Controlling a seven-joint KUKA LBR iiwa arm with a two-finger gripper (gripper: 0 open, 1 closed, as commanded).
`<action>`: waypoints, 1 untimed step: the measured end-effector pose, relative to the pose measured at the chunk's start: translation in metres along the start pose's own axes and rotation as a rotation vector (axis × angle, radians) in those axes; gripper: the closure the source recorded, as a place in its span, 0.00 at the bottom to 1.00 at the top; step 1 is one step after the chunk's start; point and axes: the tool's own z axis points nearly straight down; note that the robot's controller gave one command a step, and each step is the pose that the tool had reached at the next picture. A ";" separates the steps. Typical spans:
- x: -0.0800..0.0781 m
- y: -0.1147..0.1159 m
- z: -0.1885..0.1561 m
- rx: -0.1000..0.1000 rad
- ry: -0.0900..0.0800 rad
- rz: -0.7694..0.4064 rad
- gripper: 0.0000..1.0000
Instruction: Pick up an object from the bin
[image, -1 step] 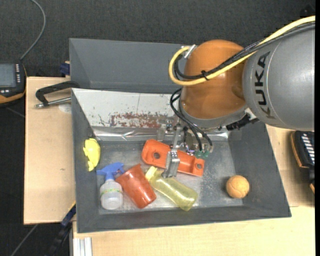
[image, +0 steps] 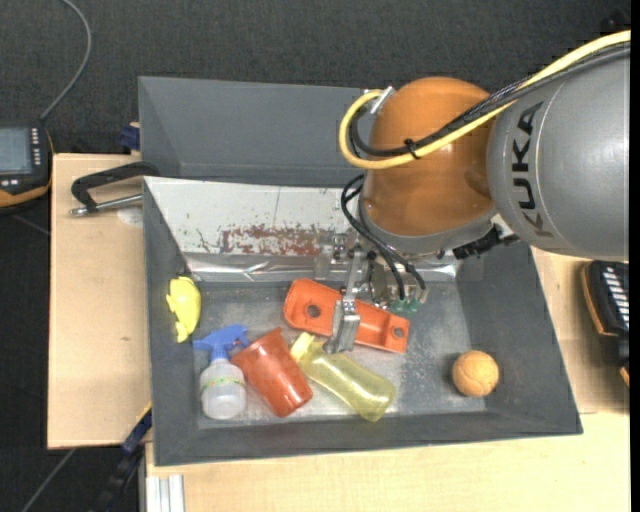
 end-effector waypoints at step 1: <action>-0.007 -0.006 -0.003 -0.001 -0.004 -0.063 0.00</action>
Offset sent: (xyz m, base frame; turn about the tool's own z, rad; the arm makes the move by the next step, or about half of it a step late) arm 0.0121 -0.0802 -0.1041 -0.2422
